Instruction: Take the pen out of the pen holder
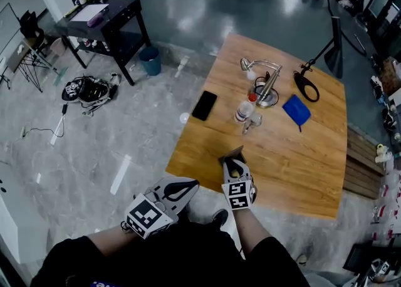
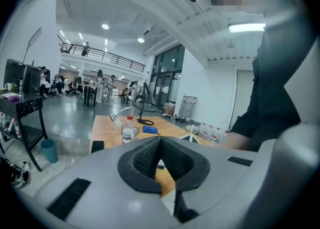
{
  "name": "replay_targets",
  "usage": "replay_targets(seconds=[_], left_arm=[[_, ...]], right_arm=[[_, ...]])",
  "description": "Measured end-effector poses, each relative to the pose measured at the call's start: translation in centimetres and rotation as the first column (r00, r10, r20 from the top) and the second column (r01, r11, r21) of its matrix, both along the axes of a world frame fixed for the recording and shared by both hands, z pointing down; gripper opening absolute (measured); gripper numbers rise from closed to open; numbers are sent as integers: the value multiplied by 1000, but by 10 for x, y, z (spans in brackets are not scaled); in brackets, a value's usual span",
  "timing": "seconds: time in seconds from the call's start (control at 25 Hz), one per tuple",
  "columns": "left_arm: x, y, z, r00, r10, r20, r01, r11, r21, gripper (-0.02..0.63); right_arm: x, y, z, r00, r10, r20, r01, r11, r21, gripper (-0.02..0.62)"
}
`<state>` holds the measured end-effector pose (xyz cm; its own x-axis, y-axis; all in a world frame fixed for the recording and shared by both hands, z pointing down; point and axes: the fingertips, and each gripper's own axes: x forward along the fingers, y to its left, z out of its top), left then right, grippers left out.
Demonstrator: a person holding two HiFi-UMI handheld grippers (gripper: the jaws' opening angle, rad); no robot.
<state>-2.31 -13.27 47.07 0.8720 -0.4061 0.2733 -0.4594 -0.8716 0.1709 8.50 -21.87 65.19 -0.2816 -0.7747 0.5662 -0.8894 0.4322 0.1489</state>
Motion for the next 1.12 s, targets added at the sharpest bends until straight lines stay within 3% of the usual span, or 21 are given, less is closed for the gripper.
replay_targets(seconds=[0.68,1.12], left_arm=[[44,3,-19,994,84,-65,-83,996,27,9],[77,17,-39,981,161,-109,-156,986,53,9]], right_arm=[[20,68,-156,976,3,218,-52,974,219,60],[18,112,-222,959,-64,276,-22,954,298,60]])
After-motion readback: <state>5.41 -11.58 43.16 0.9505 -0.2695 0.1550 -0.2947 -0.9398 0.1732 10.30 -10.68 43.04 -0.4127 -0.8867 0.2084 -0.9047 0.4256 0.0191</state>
